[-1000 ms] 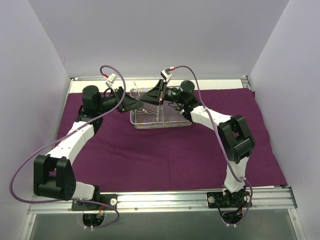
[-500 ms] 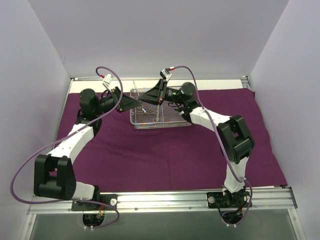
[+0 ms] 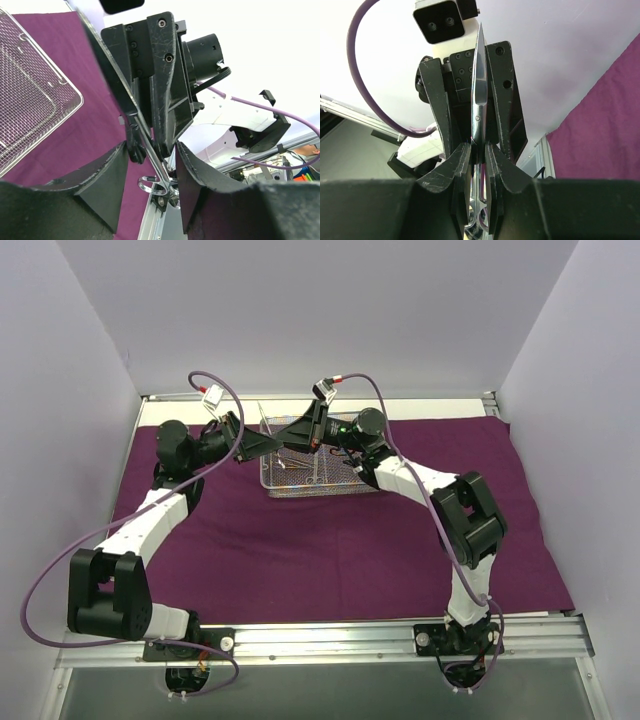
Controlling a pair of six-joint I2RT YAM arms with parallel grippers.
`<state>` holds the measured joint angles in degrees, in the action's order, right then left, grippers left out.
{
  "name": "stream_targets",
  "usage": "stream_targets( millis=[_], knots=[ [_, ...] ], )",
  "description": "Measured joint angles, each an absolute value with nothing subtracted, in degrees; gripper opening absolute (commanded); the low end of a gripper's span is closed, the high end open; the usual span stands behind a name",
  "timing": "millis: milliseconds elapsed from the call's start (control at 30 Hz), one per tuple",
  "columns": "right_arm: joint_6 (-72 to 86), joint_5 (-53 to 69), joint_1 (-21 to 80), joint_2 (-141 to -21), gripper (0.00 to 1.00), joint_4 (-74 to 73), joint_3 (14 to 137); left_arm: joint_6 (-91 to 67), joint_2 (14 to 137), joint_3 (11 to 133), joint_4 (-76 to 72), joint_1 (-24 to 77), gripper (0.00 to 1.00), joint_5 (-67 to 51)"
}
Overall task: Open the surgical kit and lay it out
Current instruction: Place the medical item in the surgical kit.
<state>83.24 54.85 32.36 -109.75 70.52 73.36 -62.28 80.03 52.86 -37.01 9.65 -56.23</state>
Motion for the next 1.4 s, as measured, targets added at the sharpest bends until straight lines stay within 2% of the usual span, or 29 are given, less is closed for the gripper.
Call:
stream_targets(
  millis=[133,267,333,467,567,667,700,800,1000,1233,1400],
  knots=[
    [83.55,54.37,32.62,-109.78,0.00,70.57,73.36,-62.81,79.96,52.82,-37.52,9.72,0.44,-56.42],
    [84.20,53.93,32.58,-109.78,0.00,70.98,73.36,-62.94,79.81,52.18,-37.76,9.65,0.25,-56.62],
    [84.14,53.82,32.56,-109.82,0.00,71.35,73.36,-63.29,79.81,51.99,-37.76,9.58,0.20,-56.53],
    [84.18,53.78,32.58,-109.93,0.00,71.81,73.36,-63.64,79.79,51.96,-37.80,9.54,0.17,-56.55],
    [84.42,53.78,32.58,-110.24,0.00,72.27,73.36,-63.64,79.79,51.88,-37.78,9.52,0.02,-56.51],
    [84.86,53.80,32.58,-110.41,0.00,72.71,73.36,-63.92,79.79,51.88,-37.80,9.47,0.02,-56.55],
    [85.03,53.80,32.60,-110.45,0.10,72.79,73.36,-63.96,79.79,51.88,-37.82,9.43,0.02,-56.58],
    [85.19,53.80,32.58,-110.50,0.28,72.29,73.38,-63.48,79.79,51.88,-37.06,9.41,0.02,-56.55],
    [78.85,54.33,32.18,-110.34,0.50,62.33,75.40,-56.16,79.79,51.92,-26.15,8.86,0.02,-54.41],
    [61.91,49.78,29.17,-110.02,0.51,36.49,80.34,-45.10,78.72,53.89,-7.60,7.27,0.02,-53.47],
    [47.99,42.85,25.89,-110.02,0.51,16.25,86.28,-32.93,78.52,60.01,10.44,4.71,0.02,-48.90]
  ],
)
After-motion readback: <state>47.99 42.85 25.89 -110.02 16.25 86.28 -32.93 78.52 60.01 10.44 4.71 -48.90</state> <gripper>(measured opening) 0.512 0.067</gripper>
